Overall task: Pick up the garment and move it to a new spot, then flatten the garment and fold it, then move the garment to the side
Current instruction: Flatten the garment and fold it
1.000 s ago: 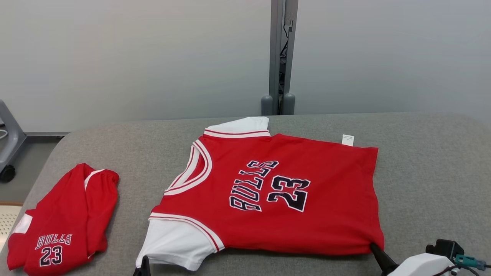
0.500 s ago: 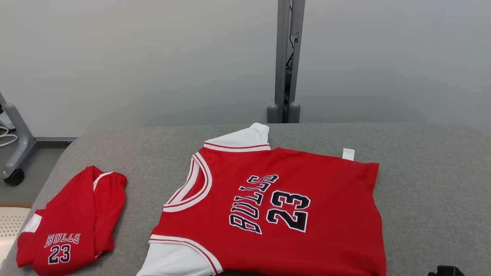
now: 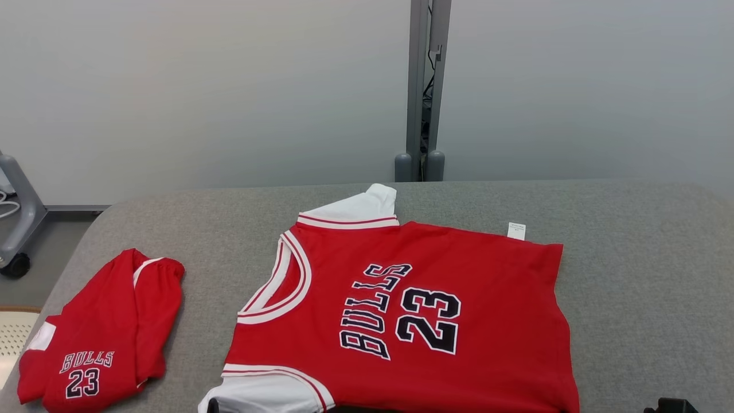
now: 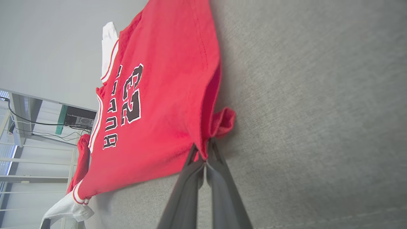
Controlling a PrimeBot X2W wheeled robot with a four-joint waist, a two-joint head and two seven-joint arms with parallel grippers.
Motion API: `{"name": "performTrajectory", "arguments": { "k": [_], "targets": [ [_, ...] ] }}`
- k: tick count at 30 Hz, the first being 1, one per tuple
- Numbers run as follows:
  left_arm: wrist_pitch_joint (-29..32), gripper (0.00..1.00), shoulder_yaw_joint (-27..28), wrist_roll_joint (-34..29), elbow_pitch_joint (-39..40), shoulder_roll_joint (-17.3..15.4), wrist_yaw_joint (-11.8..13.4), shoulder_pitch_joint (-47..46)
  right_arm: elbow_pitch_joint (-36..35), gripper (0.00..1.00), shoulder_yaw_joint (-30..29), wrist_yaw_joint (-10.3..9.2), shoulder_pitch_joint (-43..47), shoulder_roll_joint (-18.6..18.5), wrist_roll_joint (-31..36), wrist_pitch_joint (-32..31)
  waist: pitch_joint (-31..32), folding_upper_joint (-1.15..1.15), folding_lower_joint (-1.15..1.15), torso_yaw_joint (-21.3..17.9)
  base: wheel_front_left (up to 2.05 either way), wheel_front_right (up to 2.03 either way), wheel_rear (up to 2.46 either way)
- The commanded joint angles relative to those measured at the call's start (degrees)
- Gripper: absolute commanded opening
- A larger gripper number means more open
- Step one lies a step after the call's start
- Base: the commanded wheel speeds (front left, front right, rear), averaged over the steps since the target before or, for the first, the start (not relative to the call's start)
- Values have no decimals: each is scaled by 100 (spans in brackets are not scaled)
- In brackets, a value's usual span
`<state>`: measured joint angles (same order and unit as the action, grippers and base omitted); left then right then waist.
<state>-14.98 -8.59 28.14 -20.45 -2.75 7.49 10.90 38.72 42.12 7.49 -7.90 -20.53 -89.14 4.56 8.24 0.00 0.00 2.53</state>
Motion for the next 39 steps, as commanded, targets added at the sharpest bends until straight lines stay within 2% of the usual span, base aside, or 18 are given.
{"name": "performTrajectory", "arguments": {
  "k": [1, 14, 23, 39],
  "targets": [
    [-23, 0, 0, -30, 47, -27, -21, -101, 7, 0, -22, 1, -61, -60, 29, 32, -34, 0, 0, -21, 0, 0, 0],
    [-23, 0, -33, -141, 429, -27, 20, -753, -422, 0, -364, 1, -508, -10, -240, -56, -396, 0, 0, -279, 0, 0, 0],
    [-23, 0, 17, -77, 388, -27, 55, -1299, -284, 0, -468, 1, -890, 91, -304, -155, -602, 0, 0, -400, 0, 0, 0],
    [-22, 0, 156, -124, -70, -27, 29, -2009, 193, 0, -752, 1, -1450, 513, -544, -290, -1007, 0, 0, -662, 0, 0, 0]
  ]
}}
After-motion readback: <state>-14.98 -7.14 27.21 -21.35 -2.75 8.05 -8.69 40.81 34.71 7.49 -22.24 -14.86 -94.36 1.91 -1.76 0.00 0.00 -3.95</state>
